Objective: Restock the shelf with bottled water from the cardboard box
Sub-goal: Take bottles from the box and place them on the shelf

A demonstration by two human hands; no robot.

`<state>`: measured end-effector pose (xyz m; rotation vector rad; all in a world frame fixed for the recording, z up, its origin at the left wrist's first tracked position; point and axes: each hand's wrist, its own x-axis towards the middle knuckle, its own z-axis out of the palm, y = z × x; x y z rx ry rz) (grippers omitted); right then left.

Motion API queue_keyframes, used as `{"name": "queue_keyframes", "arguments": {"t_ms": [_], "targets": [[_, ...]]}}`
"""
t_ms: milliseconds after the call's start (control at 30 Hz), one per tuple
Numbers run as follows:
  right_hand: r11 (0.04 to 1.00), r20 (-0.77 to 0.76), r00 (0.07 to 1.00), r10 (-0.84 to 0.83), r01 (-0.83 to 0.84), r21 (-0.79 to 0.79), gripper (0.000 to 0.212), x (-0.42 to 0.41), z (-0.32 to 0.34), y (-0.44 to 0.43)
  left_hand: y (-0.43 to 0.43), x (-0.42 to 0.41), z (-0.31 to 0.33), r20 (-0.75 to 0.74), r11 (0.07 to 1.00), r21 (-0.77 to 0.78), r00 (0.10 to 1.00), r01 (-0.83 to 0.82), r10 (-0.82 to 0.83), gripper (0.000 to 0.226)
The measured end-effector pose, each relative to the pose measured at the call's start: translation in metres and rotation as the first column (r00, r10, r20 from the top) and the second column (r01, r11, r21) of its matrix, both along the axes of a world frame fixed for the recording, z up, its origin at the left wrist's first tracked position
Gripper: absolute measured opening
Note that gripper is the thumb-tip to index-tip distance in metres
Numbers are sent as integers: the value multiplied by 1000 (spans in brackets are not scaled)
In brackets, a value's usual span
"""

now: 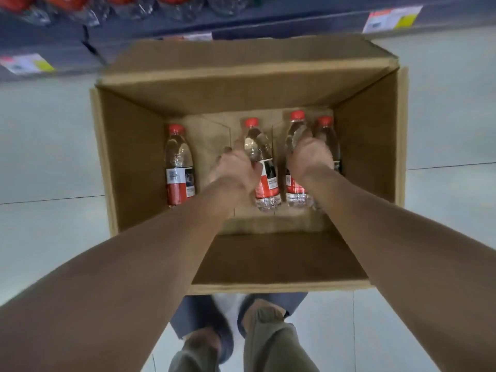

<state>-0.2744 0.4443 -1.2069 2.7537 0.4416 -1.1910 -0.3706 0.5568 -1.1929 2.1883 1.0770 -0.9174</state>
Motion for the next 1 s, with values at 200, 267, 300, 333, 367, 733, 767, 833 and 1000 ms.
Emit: {"name": "queue_keyframes", "arguments": {"t_ms": [200,267,300,333,367,733,767,833,1000], "targets": [[993,63,991,-117,116,19,84,9,-38,2,-17,14,-56,22,930,-200,947,-309,320,100],[995,53,993,-102,101,11,94,10,-41,7,-17,16,-66,38,909,-187,922,-373,386,106],[996,72,993,-91,91,3,100,9,-42,10,-17,17,-69,44,900,-178,911,-397,410,107],[998,86,995,-59,60,-20,104,8,-43,12,-17,17,-73,48,895,-173,904,-411,425,107],[998,96,995,-29,34,-44,105,6,-43,15,-17,17,-75,54,893,-171,901,-416,430,107],[852,-127,911,-393,413,323,78,-21,-4,3,16,-41,-31,362,925,-228,855,-305,371,78],[827,-121,905,-408,423,370,75,-26,10,2,20,-48,-17,404,923,-245,834,-297,376,82],[752,-109,883,-456,448,483,68,-33,44,5,28,-60,17,488,915,-288,779,-282,393,87],[609,-114,864,-491,434,665,59,-45,168,39,60,-75,125,646,921,-301,658,-248,388,86]]}}
